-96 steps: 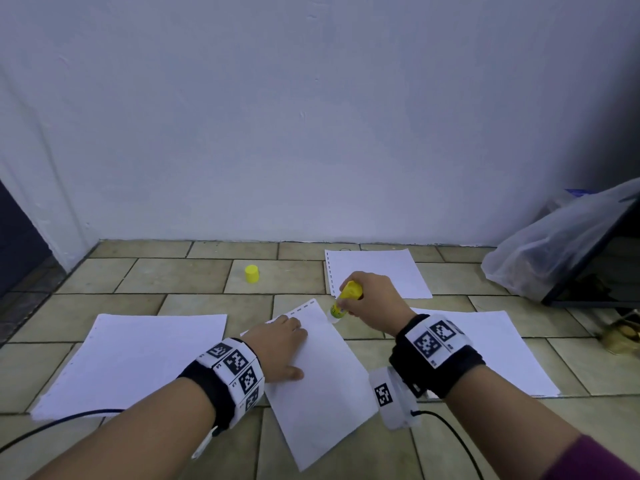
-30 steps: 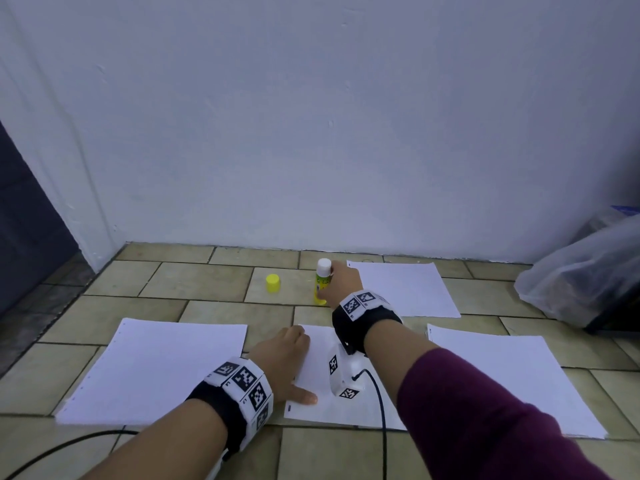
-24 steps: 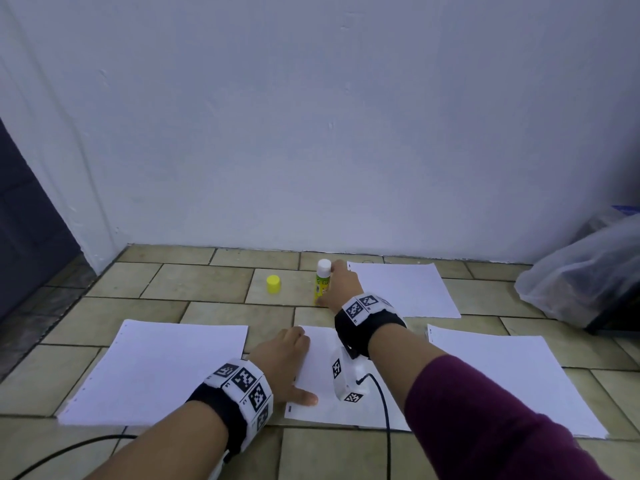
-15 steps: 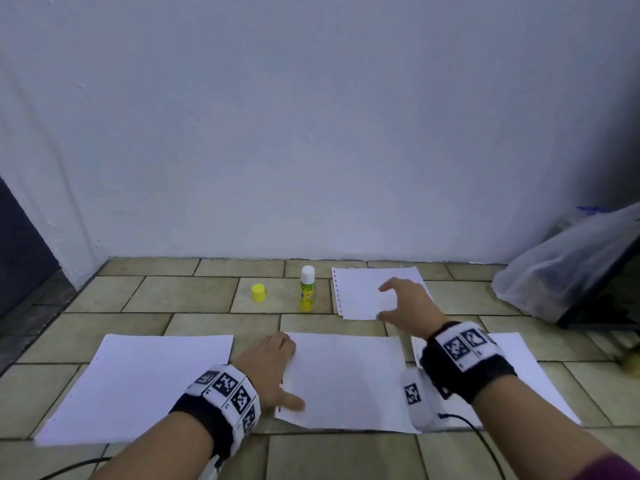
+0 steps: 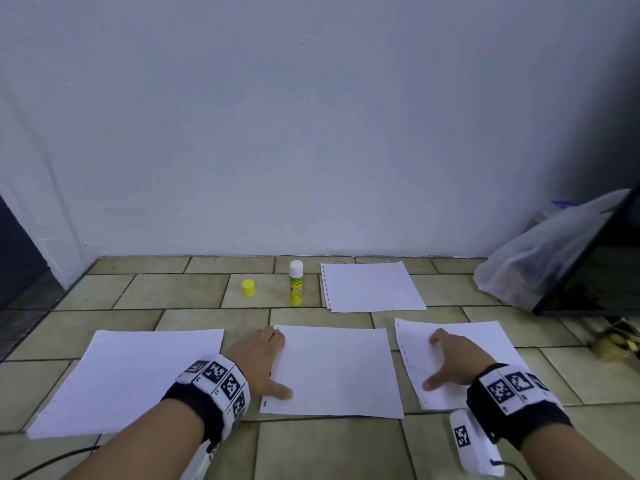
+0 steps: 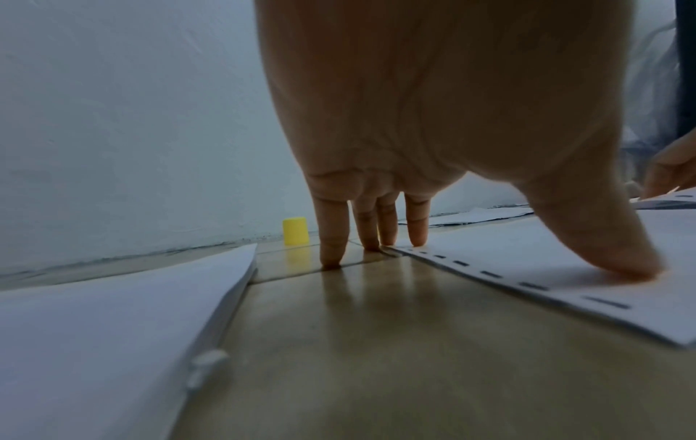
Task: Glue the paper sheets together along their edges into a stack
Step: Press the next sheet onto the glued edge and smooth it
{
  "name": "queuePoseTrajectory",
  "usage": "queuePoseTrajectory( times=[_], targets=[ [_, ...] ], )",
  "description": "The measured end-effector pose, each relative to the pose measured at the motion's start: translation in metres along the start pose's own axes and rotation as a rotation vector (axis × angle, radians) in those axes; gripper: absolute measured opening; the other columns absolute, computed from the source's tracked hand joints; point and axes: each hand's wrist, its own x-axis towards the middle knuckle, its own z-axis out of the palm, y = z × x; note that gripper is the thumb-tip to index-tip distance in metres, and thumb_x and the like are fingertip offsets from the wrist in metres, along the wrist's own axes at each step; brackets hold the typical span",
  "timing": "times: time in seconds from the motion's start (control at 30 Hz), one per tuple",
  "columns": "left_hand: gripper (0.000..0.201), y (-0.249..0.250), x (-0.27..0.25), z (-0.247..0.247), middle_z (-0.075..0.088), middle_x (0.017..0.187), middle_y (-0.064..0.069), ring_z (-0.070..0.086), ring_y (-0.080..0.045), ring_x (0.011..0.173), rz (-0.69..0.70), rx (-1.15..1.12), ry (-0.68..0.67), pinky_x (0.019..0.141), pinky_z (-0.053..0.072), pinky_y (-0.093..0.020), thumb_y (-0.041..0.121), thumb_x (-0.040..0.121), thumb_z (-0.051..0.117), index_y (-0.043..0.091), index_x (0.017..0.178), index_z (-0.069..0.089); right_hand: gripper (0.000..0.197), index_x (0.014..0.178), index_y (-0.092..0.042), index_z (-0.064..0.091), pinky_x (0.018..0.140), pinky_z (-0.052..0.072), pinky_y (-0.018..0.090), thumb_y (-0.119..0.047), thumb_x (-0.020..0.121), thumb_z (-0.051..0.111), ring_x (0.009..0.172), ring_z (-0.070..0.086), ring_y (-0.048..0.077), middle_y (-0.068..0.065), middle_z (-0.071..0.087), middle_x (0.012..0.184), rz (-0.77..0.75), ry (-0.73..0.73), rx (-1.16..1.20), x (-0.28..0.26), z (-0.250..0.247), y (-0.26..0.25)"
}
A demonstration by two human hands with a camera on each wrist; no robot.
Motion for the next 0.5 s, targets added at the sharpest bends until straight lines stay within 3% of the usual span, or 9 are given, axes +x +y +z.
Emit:
queuePoseTrajectory(
  times=[0.2,0.3,0.4,0.5],
  targets=[
    [0.093,-0.002,0.001,-0.008,0.022,0.152,0.003,0.031,-0.014,0.136,0.003,-0.024,-0.055,0.109,0.032,-0.029,0.063,0.078,0.065,0.017,0.147,0.023,0.055,0.131,-0.022,0.048,0.1,0.036,0.025,-0.043,0.084,0.067,0.121,0.048,0.015,-0.002,0.051,0.135,-0.018,0.003,-0.002,-0.004,-0.007,0.002],
    [0.094,-0.004,0.001,-0.01,0.013,0.157,0.004,0.024,-0.013,0.141,0.009,-0.036,-0.094,0.113,0.027,-0.029,0.06,0.079,0.066,0.018,0.149,0.02,0.013,0.094,-0.024,0.053,0.075,0.037,0.021,-0.037,0.092,0.056,0.097,0.053,0.015,-0.006,0.059,0.1,-0.059,0.073,-0.026,-0.01,-0.016,0.0],
    [0.091,-0.007,0.0,-0.01,0.001,0.16,0.004,0.015,-0.013,0.146,0.023,-0.035,-0.112,0.116,0.022,-0.028,0.049,0.083,0.067,0.019,0.152,0.014,0.012,0.101,-0.017,0.058,0.072,0.034,0.022,-0.024,0.095,0.05,0.088,0.05,0.014,-0.001,0.056,0.095,-0.059,0.164,-0.03,-0.012,-0.026,-0.002],
    [0.091,-0.008,0.0,-0.009,-0.002,0.161,0.004,0.012,-0.013,0.147,0.036,-0.031,-0.104,0.117,0.02,-0.026,0.044,0.084,0.068,0.019,0.152,0.013,0.01,0.098,-0.015,0.057,0.06,0.033,0.018,-0.019,0.094,0.049,0.085,0.051,0.016,0.002,0.057,0.094,-0.054,0.143,-0.036,-0.013,-0.032,-0.006]
  ],
)
